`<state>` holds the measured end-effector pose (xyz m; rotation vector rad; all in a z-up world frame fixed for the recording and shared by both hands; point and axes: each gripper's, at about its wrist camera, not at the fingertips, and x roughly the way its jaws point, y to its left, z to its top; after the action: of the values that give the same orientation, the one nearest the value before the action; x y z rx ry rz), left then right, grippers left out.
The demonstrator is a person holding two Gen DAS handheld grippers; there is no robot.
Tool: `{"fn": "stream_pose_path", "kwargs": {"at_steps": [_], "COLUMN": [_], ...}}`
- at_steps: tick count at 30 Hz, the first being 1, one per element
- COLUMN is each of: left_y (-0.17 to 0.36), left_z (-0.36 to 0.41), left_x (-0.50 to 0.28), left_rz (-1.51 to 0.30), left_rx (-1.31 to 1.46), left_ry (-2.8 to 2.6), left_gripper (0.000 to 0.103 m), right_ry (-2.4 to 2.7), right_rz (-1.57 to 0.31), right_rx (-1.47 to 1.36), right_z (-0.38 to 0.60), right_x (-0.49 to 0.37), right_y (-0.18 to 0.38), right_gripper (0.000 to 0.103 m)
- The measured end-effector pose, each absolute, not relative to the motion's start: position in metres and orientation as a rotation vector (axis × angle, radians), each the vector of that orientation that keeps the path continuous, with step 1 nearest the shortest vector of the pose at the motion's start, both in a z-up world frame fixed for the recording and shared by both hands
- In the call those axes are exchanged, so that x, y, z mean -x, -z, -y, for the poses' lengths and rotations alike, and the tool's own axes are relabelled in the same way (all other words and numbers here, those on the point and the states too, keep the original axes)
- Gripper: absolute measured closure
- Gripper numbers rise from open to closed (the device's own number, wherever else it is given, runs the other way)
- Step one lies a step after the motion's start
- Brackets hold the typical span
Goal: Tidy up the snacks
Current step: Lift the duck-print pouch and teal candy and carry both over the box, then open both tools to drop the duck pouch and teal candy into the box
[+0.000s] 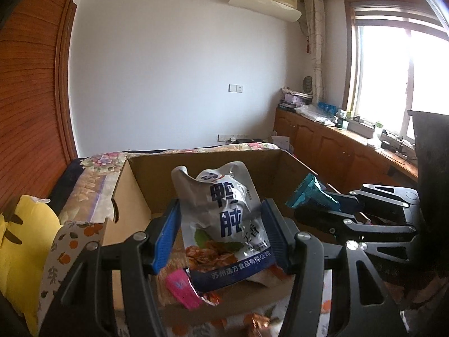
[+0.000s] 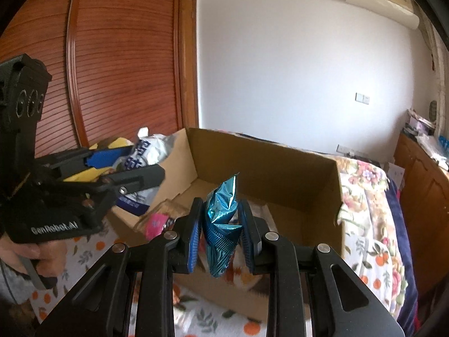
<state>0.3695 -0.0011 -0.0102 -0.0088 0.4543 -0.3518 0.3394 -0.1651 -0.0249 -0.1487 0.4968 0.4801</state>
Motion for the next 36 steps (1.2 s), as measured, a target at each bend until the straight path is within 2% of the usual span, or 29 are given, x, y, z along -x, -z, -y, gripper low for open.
{"fn": "stream_pose_path", "kwargs": {"at_steps": [15,36], "left_y": [0.041,0.051], "left_z": [-0.003,-0.003], "left_x": [-0.397,-0.401], "left_rz": [-0.494,-0.487], "left_rx": [0.030,0.008], "left_ry": [0.323,0.293], "left_gripper": [0.045,0.044], "right_ry": [-0.475,-0.460], "right_rz": [-0.542,-0.525], "right_rx": [0.145,0.135], "right_z": [0.159,0.157], "right_x": [-0.371,-0.371], "right_y": [0.061,0.064], "right_gripper": [0.078,0.076]}}
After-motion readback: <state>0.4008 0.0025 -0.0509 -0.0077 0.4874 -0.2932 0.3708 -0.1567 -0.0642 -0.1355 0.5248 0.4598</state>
